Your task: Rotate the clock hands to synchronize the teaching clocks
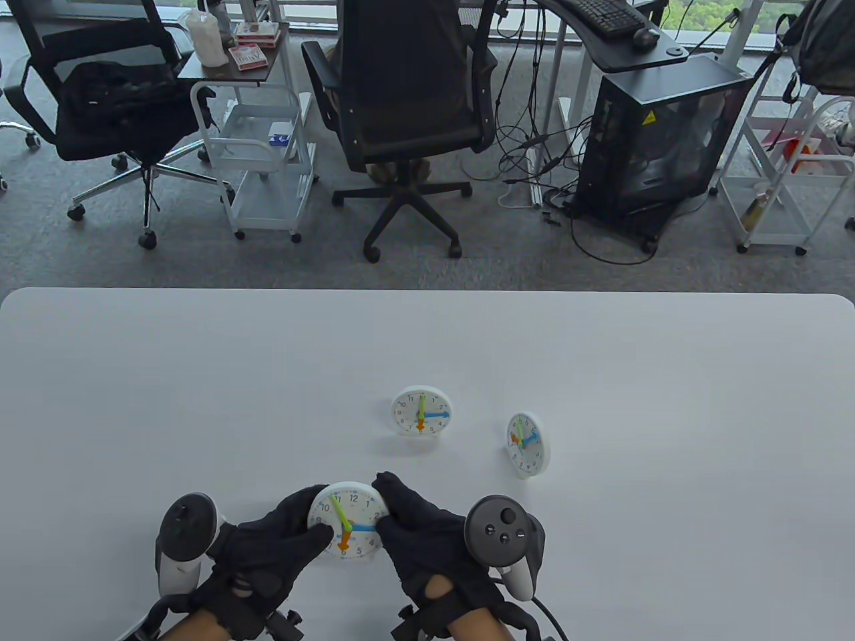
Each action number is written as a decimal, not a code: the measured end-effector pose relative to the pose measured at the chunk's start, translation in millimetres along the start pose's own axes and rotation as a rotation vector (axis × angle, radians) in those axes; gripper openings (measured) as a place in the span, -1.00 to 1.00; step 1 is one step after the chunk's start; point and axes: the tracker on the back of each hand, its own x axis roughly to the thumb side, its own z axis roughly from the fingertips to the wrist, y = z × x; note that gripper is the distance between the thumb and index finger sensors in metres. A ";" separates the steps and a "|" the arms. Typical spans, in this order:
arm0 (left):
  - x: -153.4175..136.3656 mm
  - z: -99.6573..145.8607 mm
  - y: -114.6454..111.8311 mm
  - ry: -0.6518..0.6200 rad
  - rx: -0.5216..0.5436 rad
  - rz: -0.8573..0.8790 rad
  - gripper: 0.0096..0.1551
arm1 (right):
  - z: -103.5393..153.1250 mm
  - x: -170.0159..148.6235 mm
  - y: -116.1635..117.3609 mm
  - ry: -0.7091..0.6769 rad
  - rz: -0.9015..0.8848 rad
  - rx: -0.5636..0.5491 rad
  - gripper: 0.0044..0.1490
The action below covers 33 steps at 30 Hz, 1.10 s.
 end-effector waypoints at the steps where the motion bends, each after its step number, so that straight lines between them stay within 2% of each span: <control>1: -0.1 -0.2 0.0 -0.001 -0.001 -0.004 -0.32 | 0.3 -0.8 0.1 0.002 -0.005 -0.007 -0.23; 7: -1.2 -1.5 -3.5 -0.009 -0.055 -0.034 -0.37 | -0.1 0.8 -1.6 -0.012 0.056 -0.043 -0.32; 13: 1.0 -1.2 -0.9 -0.044 -0.036 -0.045 -0.19 | 0.3 5.6 0.1 -0.040 0.072 -0.026 -0.34; 17: 0.4 -1.9 1.8 -0.056 -0.010 -0.029 -0.24 | 0.0 6.8 1.5 -0.053 0.104 -0.015 -0.33; 33: -2.1 -2.5 1.7 -0.050 -0.012 -0.040 -0.37 | -0.2 9.9 7.2 -0.103 0.178 0.013 -0.34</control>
